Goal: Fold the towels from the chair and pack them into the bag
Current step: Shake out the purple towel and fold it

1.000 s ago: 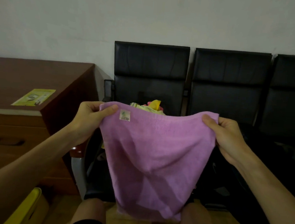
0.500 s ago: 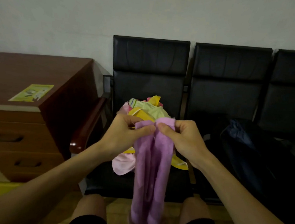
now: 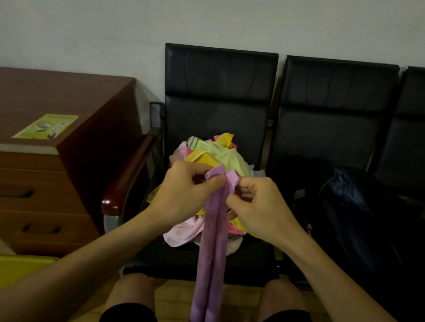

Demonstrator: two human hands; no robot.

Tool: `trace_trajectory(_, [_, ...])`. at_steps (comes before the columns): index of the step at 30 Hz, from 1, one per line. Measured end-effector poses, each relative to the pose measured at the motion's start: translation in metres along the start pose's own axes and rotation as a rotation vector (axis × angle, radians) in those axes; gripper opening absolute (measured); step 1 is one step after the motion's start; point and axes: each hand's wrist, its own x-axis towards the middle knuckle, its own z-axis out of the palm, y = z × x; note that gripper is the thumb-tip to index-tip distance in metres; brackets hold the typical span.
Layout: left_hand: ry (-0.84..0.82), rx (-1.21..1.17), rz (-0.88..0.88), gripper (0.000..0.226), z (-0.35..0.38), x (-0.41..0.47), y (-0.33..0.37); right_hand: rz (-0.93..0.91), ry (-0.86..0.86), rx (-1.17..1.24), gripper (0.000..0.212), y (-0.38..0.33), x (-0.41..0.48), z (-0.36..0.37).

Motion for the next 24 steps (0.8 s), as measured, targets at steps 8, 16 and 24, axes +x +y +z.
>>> trace_trajectory(8, [-0.164, 0.003, 0.038, 0.042, -0.007, -0.005, 0.008, -0.043, -0.019, -0.048, 0.024, 0.007, -0.002, -0.001])
trace_trajectory(16, [-0.087, 0.039, 0.117, 0.024, 0.006, -0.004, 0.012, -0.229, 0.327, -0.325, 0.012, 0.0, -0.004, 0.011])
trace_trajectory(24, [-0.197, 0.145, 0.123, 0.046, -0.015, 0.012, -0.003, -0.039, 0.108, 0.085, 0.031, 0.009, -0.012, 0.004])
